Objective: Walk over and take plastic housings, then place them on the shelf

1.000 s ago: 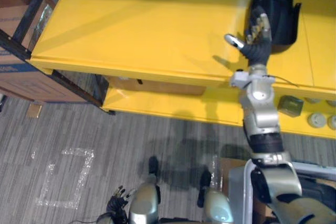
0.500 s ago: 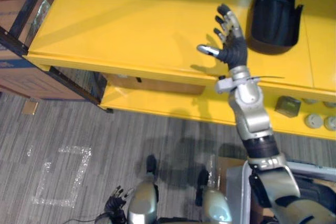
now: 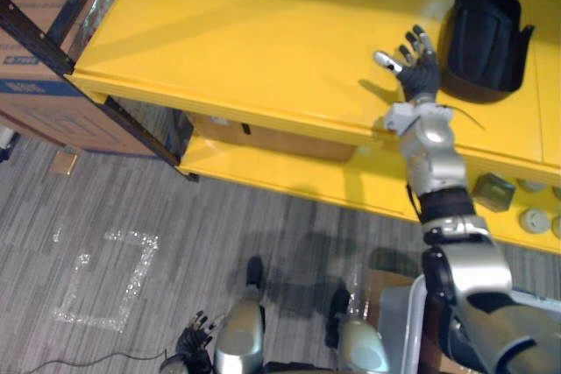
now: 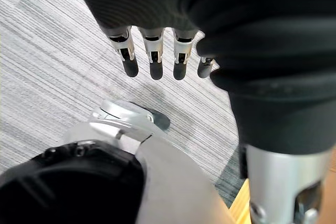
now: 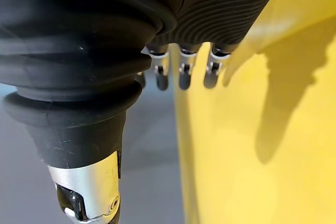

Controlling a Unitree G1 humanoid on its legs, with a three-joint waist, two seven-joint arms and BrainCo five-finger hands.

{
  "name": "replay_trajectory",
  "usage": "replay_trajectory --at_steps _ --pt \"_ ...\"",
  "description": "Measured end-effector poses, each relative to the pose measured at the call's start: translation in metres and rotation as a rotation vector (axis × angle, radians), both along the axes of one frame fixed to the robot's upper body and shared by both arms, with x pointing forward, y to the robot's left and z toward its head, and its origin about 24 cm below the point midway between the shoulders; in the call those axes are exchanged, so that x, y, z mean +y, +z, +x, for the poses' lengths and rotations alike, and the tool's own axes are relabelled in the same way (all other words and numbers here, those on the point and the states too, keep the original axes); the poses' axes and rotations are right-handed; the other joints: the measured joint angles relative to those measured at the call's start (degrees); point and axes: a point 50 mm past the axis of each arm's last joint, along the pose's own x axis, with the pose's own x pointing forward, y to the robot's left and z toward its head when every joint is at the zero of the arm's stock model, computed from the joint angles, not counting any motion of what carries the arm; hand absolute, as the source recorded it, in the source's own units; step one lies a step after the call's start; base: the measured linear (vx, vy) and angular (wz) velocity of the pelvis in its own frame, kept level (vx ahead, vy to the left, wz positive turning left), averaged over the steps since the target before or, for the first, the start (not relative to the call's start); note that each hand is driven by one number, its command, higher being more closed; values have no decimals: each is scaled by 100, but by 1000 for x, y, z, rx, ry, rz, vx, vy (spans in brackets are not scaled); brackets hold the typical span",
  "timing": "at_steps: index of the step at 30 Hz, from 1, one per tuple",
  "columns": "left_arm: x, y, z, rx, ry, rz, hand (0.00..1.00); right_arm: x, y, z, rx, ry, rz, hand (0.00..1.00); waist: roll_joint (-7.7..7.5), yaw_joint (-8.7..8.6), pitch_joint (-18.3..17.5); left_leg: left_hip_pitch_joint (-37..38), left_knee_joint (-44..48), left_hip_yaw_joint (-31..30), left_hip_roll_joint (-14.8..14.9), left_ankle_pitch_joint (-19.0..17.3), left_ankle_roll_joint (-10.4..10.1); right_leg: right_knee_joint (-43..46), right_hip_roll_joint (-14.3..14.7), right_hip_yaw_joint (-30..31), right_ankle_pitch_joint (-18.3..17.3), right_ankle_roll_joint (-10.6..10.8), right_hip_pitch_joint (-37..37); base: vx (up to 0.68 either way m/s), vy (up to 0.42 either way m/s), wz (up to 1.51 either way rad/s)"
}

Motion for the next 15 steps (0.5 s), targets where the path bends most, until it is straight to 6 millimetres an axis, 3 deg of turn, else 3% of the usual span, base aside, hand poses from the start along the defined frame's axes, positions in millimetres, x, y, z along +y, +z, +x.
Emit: replay_trajectory --at_steps 4,15 --pt "-8 0 5 -14 -2 -23 0 -20 8 0 -8 -69 11 0 205 -5 90 -7 12 -88 -23 7 4 115 -46 -24 -52 6 -20 -39 17 6" --pt "-9 0 5 -12 -27 -18 0 -46 8 -4 -13 -245 90 0 221 -2 81 4 -4 -53 6 25 -17 184 -44 -3 -99 -15 -68 6 -1 -1"
